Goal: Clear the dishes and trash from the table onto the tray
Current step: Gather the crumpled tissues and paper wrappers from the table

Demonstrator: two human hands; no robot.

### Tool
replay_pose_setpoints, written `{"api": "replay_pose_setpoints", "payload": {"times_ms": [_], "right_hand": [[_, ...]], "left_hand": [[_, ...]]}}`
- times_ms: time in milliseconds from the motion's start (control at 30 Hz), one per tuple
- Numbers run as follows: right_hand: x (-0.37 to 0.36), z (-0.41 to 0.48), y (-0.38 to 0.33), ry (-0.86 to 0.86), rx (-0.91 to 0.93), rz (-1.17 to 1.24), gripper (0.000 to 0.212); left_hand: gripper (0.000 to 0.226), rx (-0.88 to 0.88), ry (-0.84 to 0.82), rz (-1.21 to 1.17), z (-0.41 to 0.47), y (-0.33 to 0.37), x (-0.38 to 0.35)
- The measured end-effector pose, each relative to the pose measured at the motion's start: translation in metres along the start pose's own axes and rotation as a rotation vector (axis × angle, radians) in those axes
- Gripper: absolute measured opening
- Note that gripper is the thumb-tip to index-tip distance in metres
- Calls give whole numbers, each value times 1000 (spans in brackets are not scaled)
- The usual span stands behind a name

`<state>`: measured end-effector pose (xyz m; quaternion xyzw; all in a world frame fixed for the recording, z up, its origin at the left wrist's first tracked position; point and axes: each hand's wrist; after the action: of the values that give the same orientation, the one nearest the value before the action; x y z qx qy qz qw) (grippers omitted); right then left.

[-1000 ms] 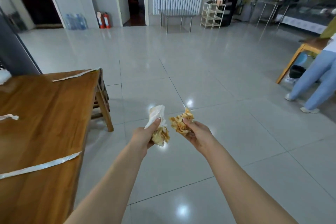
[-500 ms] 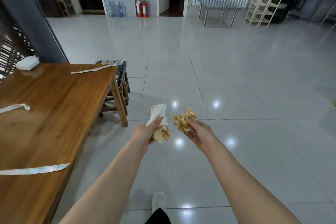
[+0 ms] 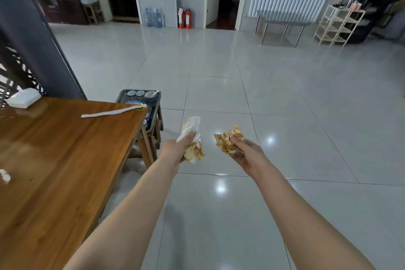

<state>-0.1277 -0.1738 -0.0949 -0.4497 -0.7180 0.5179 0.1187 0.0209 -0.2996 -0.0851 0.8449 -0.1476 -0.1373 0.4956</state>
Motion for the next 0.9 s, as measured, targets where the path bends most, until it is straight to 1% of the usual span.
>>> {"api": "replay_pose_setpoints", "payload": {"times_ms": [100,167,267,333,433,467,567,667,800,900], "right_hand": [[-8,40,-12,-15,-18,50,23],[-17,72,-22,-46,-29,41,30],[-31,122,-34,-89,-48,16,30],[-39,160,-43,-105,-63,7,34],[-46,219,-63,-144,-81,5,35],[-49,235,-71,-155,-86,-2,34],[-57,289,-97,-212,-128,-41,32],[-71,331,-113,-269,-156,-78,29],[-96,382,-127,-274,-191,-88,22],[-120,427,-139,-311,-205,-97,13]], "left_hand": [[36,17,21,4,35,16,-9],[39,16,41,-9,63,27,-17],[46,19,70,-12,101,42,-32],[51,28,97,11,131,49,-41],[67,51,188,-9,179,66,-56],[69,53,204,-21,193,73,-61],[58,44,242,-49,232,97,-81],[54,18,281,-90,263,115,-92],[49,67,344,-88,305,128,-93],[47,89,370,-142,344,141,-88]]}}
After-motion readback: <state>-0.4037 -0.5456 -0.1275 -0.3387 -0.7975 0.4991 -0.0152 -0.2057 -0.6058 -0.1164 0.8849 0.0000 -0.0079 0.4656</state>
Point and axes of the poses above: each hand's wrist, its own z-axis towards the middle knuckle, its own x-axis out of the back of the hand, y = z × x, and after that the axes turned 6 degrees about -z, right-handed
